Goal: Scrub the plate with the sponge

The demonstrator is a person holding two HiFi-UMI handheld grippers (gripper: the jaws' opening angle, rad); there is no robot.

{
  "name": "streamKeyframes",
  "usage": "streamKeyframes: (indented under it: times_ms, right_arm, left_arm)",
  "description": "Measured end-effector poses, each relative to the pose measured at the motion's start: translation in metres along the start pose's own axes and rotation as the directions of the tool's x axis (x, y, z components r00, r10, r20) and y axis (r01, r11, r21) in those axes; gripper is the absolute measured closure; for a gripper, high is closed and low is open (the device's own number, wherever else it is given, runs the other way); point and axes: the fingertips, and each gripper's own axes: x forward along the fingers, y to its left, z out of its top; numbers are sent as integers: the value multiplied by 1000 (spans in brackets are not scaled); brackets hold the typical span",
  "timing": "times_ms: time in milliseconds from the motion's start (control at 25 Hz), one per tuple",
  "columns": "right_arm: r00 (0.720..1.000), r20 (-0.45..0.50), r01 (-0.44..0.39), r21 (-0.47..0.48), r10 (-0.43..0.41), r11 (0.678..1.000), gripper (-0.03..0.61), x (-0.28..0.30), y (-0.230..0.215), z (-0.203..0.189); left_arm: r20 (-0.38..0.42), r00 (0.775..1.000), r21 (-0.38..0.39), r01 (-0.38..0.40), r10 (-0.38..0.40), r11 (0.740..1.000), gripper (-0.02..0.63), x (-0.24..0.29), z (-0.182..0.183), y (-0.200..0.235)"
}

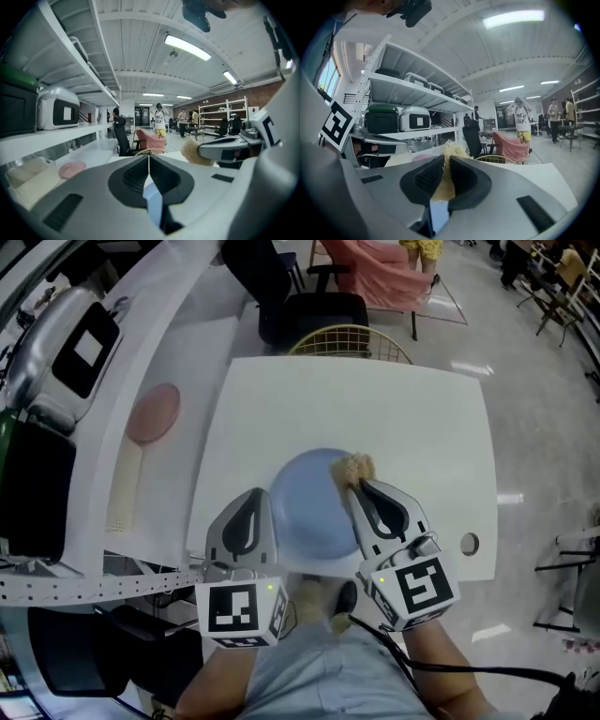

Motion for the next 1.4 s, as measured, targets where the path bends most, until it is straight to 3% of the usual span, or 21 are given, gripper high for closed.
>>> streamKeyframes:
  times_ms: [280, 400, 560, 760, 840, 1400]
  right_arm:
    - [990, -144, 18, 77, -7, 997, 532, 36, -1, -58]
    - [979, -202, 26, 123, 0, 992, 532, 50, 0, -85]
    - [977, -211, 10, 172, 27, 985, 532, 69, 6, -109]
    - [951, -306, 18, 201, 45, 979, 532, 72, 11, -141]
    - [946, -320, 17, 204, 50, 979, 532, 74, 11, -148]
    - [935, -353, 32, 208, 44, 978, 532, 83, 6, -162]
  left_arm:
    - [-158, 986, -73, 40, -51, 997, 598, 36, -66, 20]
    - [-237, 969, -116, 38, -65, 993, 598, 46, -101, 28]
    - [-306, 947, -169, 43, -94, 985, 597, 60, -141, 37]
    - [-389, 910, -258, 41, -143, 965, 591, 64, -178, 38]
    - [-408, 899, -289, 40, -161, 956, 531, 68, -189, 39]
    - [-453, 861, -346, 68, -230, 936, 528, 82, -206, 27]
